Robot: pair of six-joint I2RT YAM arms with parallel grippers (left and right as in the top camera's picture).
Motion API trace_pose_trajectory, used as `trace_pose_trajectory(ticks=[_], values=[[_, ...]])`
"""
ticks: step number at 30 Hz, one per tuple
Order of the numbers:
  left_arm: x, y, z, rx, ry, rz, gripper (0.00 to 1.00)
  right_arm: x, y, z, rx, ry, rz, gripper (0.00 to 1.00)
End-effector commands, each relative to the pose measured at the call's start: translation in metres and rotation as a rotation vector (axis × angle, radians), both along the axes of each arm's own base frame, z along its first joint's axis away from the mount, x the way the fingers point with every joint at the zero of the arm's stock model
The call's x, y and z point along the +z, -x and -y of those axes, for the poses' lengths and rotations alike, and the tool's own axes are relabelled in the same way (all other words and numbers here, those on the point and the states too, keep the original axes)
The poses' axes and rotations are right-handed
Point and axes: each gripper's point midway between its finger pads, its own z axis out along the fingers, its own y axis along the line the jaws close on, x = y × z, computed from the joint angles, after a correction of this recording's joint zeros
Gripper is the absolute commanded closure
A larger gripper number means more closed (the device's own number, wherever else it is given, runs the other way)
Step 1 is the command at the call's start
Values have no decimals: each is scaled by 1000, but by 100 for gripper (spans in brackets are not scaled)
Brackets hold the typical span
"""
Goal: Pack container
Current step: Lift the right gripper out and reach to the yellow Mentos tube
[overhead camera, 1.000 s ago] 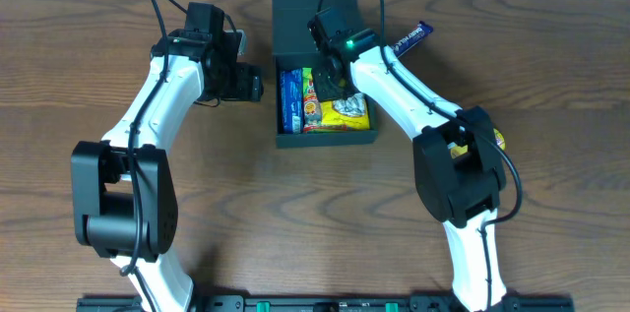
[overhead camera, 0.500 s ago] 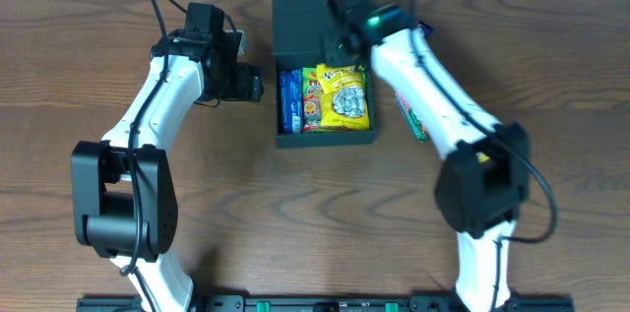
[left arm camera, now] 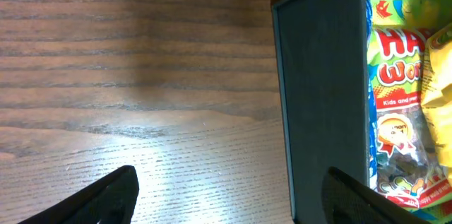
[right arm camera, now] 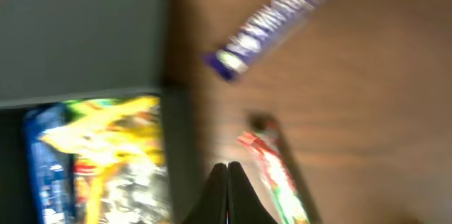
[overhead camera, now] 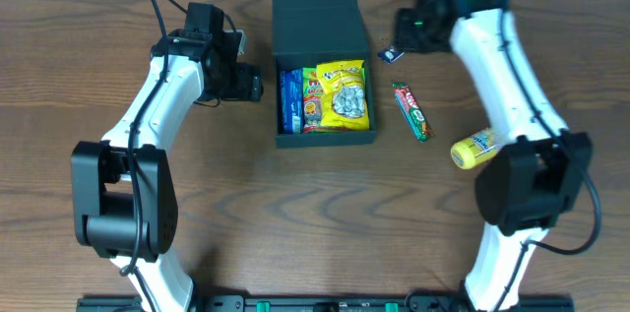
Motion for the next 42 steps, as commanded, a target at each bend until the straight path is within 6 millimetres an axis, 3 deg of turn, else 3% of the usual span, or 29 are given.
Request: trace_pose_trajectory(ticks=[1,4,9,18,25,26,28,29,31,34,42], values=[[16,-6,-2,-13,-7,46,16,-6,15,53,-245,-35,-101,99],[16,-6,-2,-13,-7,46,16,-13,52,99,-444,-47,-257,98],[16,-6,-2,-14,-7,46,16,-14,90,143,-575,-51,-389,99],[16,-7,-2,-14,-7,50,16,7,118,165,-604,4,-358,99],[20,-16,-1,-14,-2,92,16,-28,141,156,-697,-35,-360,98],[20,-18,-1,-14,-1,99,16,-35,146,155,-717,-37,-380,89],[21,-19,0,-14,-1,105,15,-44,153,154,-764,-41,-411,50],[21,-20,0,-14,-1,106,15,-46,155,154,-781,-43,-418,36],[21,-20,0,-14,-1,107,15,-50,156,154,-820,-49,-421,19],[21,-20,0,-31,-7,111,14,-54,156,154,-880,-60,-421,10],[21,-20,0,-31,-6,112,14,-78,159,141,-935,-120,-445,11]])
